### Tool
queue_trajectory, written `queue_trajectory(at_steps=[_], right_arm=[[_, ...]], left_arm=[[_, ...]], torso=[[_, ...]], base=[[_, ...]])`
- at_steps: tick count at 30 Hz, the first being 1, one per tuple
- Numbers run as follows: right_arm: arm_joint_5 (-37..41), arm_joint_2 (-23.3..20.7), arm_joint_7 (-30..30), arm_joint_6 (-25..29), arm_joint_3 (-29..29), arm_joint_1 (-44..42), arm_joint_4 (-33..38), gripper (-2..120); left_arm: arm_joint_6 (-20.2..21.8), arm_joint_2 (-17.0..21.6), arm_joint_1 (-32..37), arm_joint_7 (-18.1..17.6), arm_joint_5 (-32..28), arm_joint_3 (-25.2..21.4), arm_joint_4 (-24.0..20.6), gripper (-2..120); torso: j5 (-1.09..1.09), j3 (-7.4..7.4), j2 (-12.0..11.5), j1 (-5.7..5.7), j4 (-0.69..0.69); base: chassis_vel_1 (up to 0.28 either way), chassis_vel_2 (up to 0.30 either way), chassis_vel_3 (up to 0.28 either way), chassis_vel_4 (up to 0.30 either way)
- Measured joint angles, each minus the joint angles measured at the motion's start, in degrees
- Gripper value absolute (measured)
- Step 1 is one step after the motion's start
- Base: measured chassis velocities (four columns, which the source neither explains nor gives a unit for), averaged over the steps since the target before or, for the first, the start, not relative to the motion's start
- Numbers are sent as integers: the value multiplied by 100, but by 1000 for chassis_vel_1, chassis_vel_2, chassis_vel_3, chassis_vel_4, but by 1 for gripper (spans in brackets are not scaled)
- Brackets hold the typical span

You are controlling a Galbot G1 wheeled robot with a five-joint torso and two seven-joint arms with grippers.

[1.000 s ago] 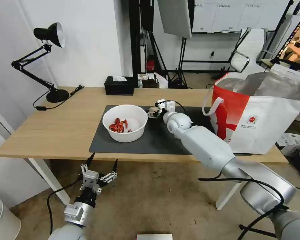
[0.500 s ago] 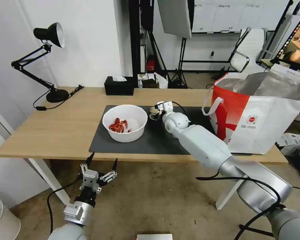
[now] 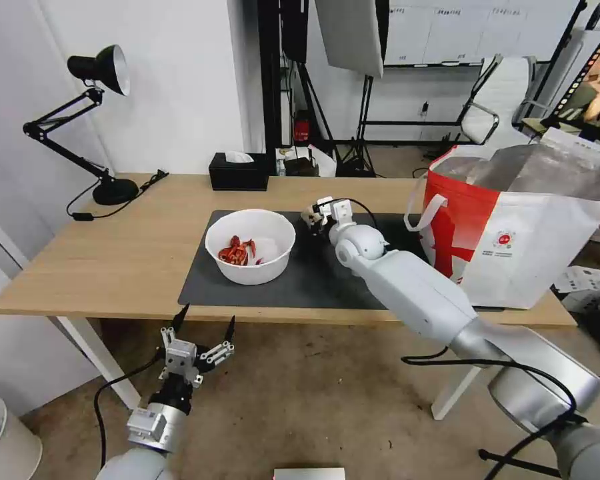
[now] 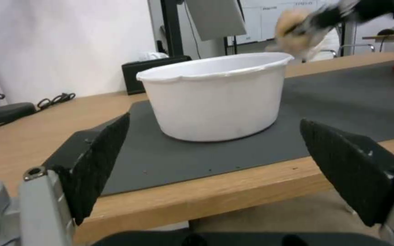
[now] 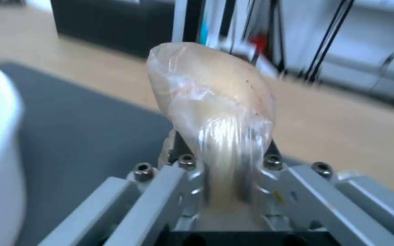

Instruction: Pick up the trash from the table and place it into the takeout bag.

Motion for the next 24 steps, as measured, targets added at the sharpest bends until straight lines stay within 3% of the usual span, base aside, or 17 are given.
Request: queue_trajectory(at_steps=[1,2,4,6,8,13,21,24], right_arm=[[-157,-270,112,116,133,-264,531,6],[-157,-270,112,116,133,-264,531,6],[-428,-806,300,379,432,-809,1455,6],[-525,-982,362,500,557,-1046,1754,6],[-698,-1447,509,887,1017,-1922,2595,6],[-889,-1904,613,1645,1844,-2955,3454,6],[-719,-2227,1017,1669,2421,-2949,3946,6],[-735,-2309,2125,1156,2696,-2538,3652,5]], left_arm=[[-2,-3,17,-1,4,-1,-19,100],[-2,-3,17,-1,4,-1,-19,100],[-4,-4,40,-1,16,6,-48,100],[-4,-5,41,-1,22,16,-55,100],[-4,-23,42,-1,43,49,-66,100],[-5,-108,111,-1,118,92,-139,100],[-25,-236,300,1,212,67,-317,100],[-28,-245,338,1,224,66,-358,100]], torso=[[-1,0,0,0,0],[-1,0,0,0,0],[-1,-1,0,-1,-2],[-1,-1,0,-1,-3],[3,-1,0,-1,-5],[1,-1,1,-2,-4],[-2,0,1,-2,-1],[0,1,0,-1,0]], base=[[0,0,0,0],[0,0,0,0],[0,0,0,0],[0,0,0,0],[0,0,0,0],[0,0,0,0],[0,0,0,0],[0,0,0,0]])
